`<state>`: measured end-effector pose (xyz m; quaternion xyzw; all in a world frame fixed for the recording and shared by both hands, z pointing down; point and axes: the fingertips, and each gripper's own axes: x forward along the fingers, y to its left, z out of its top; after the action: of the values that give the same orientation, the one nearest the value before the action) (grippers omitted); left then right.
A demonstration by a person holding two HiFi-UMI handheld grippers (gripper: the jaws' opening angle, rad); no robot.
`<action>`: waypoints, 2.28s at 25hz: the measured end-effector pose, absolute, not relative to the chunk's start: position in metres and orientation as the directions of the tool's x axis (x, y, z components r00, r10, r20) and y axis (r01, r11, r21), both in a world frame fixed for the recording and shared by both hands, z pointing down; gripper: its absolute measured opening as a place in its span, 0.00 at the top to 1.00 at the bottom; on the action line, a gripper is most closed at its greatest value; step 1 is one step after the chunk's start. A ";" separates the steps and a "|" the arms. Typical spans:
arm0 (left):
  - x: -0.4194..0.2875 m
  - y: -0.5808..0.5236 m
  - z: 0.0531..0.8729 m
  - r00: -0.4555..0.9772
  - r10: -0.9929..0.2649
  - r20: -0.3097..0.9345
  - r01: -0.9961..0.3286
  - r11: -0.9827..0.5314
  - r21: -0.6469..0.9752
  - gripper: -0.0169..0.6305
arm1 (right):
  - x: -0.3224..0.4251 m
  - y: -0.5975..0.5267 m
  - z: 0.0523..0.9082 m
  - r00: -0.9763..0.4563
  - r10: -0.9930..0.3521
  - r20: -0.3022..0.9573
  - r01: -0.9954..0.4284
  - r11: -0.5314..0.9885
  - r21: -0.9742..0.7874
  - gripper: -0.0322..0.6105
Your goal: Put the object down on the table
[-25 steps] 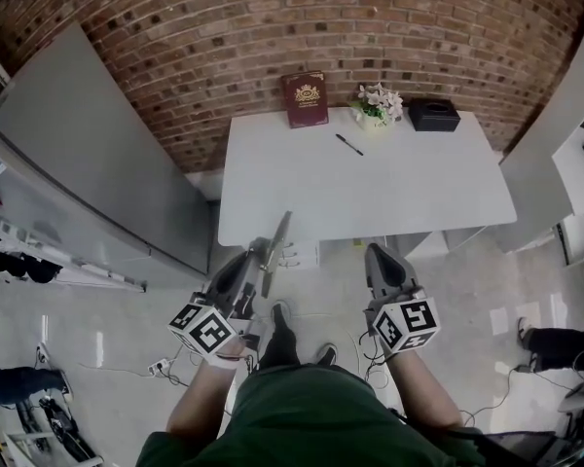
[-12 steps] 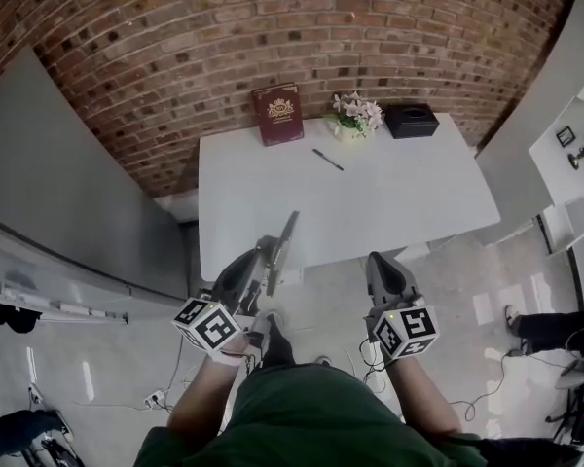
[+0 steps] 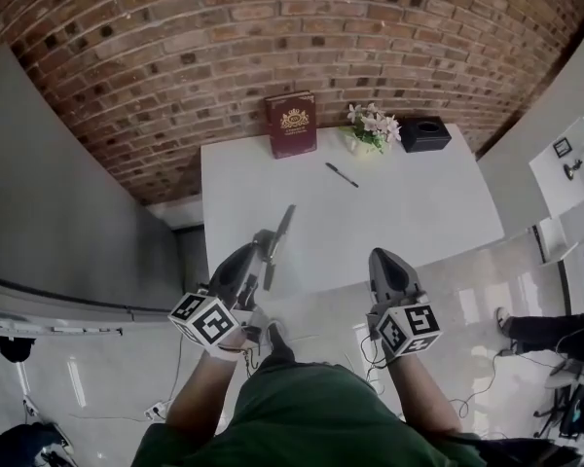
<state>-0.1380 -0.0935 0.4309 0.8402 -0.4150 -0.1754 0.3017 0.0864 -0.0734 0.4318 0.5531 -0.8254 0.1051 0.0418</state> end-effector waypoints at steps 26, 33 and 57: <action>-0.179 -0.189 0.461 0.512 -0.858 0.038 -0.726 -0.408 0.554 0.94 | 0.066 -0.165 0.431 -0.444 -0.881 0.165 -0.895 0.426 -0.134 0.95; -0.158 -0.217 0.480 0.480 -0.867 0.133 -0.811 -0.381 0.443 0.94 | 0.093 -0.178 0.435 -0.450 -0.876 0.174 -0.891 0.427 -0.155 0.95; -0.083 -0.302 0.672 0.449 -0.719 0.530 -0.774 -0.609 -0.171 0.94 | 0.156 -0.174 0.503 -0.328 -0.889 0.319 -0.936 0.258 -0.241 0.95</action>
<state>-0.0826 -0.3018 0.6723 0.8498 -0.4395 0.2872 0.0480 0.1561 -0.1744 0.5028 0.5769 -0.7909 0.1956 0.0590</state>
